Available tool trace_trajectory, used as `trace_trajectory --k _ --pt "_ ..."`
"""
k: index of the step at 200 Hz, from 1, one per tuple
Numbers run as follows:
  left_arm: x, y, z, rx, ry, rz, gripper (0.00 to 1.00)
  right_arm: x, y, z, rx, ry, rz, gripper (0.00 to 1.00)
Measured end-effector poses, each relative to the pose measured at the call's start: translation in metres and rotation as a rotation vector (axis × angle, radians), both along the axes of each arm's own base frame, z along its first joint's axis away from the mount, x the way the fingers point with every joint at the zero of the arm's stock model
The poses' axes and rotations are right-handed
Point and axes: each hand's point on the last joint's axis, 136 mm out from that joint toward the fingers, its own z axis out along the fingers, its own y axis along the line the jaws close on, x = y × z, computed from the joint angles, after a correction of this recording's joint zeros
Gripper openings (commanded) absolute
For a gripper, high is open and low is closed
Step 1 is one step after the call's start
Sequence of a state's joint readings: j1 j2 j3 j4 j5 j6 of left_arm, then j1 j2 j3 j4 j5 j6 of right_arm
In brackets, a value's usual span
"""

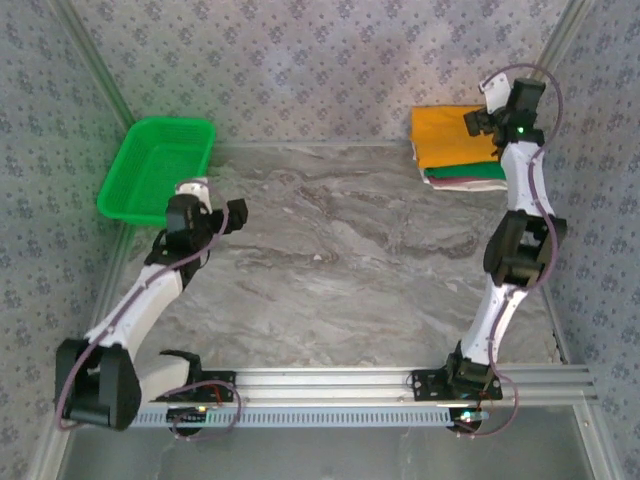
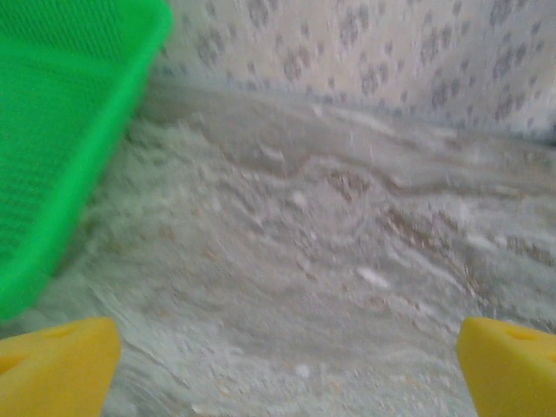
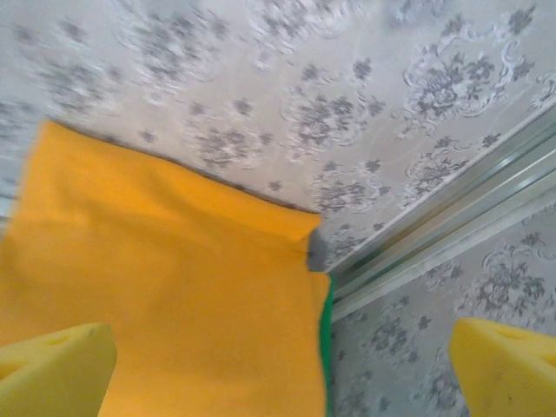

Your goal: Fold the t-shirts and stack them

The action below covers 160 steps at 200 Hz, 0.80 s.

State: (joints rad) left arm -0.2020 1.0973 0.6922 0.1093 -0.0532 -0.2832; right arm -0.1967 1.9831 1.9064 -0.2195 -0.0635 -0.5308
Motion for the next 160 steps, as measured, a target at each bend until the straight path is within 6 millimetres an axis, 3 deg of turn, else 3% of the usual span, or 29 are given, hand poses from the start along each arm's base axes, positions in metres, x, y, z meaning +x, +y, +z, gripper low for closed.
trace_trajectory --k 20,41,62,90,120,142,160 --pt "-0.011 0.019 0.005 0.04 -0.089 0.07 1.0 -0.042 0.035 0.003 0.074 -0.031 -0.001 1.0" --pt "-0.016 0.041 -0.007 0.115 -0.097 0.157 1.0 -0.093 0.07 -0.017 0.175 -0.039 -0.011 1.0" --pt "-0.018 0.063 -0.023 0.208 -0.08 0.235 1.0 -0.146 0.091 -0.057 0.25 -0.025 -0.062 1.0" --pt "-0.017 0.087 -0.054 0.287 -0.025 0.292 1.0 -0.194 0.101 -0.126 0.272 0.007 -0.13 1.0" --pt "-0.014 0.112 -0.096 0.271 0.041 0.325 1.0 -0.22 0.085 -0.204 0.281 0.117 -0.22 1.0" --pt "-0.007 0.116 -0.122 0.256 0.089 0.306 1.0 -0.217 0.074 -0.224 0.313 0.113 -0.253 1.0" --pt "0.0 0.111 -0.134 0.234 0.094 0.267 1.0 -0.213 0.079 -0.229 0.334 0.069 -0.225 1.0"
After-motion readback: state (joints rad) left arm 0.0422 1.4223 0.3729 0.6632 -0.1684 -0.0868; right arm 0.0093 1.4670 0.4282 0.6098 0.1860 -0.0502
